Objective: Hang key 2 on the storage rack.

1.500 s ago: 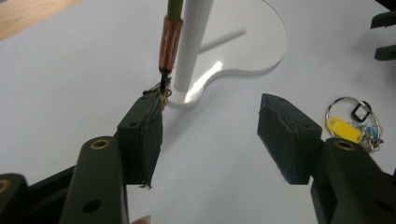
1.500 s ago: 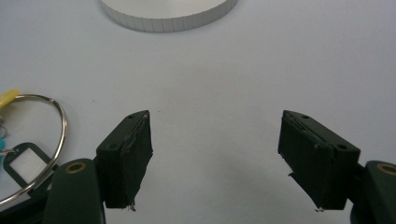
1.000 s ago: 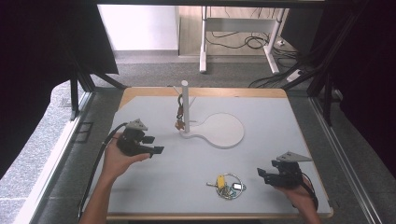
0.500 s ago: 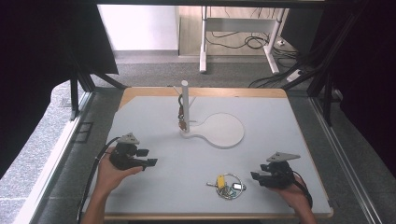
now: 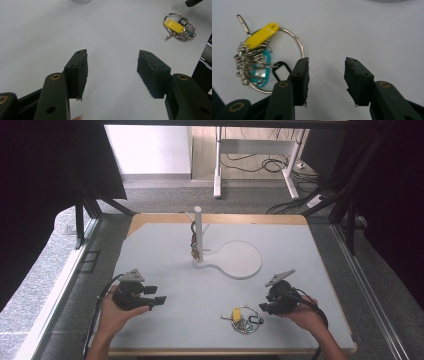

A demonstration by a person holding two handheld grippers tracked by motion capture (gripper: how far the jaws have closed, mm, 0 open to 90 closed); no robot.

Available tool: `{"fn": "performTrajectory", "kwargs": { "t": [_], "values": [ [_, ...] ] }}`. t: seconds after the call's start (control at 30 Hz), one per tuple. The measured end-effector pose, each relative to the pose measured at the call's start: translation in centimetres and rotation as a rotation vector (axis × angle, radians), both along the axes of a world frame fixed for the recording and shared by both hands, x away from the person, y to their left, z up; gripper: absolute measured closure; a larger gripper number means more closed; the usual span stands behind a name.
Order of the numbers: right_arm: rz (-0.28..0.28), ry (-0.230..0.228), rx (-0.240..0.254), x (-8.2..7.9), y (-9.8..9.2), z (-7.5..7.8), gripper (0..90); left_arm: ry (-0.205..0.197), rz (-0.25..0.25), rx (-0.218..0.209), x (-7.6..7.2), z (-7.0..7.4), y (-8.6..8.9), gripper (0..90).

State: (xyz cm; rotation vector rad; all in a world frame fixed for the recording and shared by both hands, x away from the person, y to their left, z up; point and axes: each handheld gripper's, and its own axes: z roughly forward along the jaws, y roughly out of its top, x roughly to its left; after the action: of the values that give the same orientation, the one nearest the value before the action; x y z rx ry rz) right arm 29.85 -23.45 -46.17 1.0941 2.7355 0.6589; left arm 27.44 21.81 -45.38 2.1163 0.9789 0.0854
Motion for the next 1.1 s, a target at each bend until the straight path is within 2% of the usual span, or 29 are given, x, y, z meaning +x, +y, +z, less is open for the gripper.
{"fn": "performTrajectory", "kwargs": {
  "t": [0.17,0.2,0.27,0.57,0.73,0.83,0.9,1.1],
  "values": [
    [0.043,0.071,-0.027,0.8,2.0,0.0,60.5,0.009,-0.001,-0.005,-0.3,-0.1,0.3,42.1],
    [0.053,0.082,-0.06,1.1,2.7,-0.2,63.4,0.014,0.001,-0.005,-0.3,-0.2,0.4,42.0],
    [0.057,0.091,-0.071,1.3,2.9,-0.3,64.6,0.018,0.002,-0.005,-0.3,-0.2,0.5,42.0],
    [0.085,0.196,-0.137,1.8,4.5,-1.1,73.5,0.027,0.006,0.0,-0.4,-0.5,0.5,41.9],
    [0.095,0.233,-0.195,2.0,5.3,-1.6,77.1,0.03,0.003,0.01,-0.4,-0.6,0.3,41.8],
    [0.088,0.245,-0.213,2.2,5.5,-1.6,79.9,0.032,0.0,0.014,-0.4,-0.7,0.3,41.5],
    [0.078,0.251,-0.228,2.4,5.7,-1.7,83.4,0.032,0.0,0.016,-0.5,-0.8,0.2,41.4],
    [0.068,0.254,-0.287,2.5,6.4,-1.6,85.6,0.033,-0.001,0.023,-0.5,-0.9,0.1,41.4]
  ]
}}
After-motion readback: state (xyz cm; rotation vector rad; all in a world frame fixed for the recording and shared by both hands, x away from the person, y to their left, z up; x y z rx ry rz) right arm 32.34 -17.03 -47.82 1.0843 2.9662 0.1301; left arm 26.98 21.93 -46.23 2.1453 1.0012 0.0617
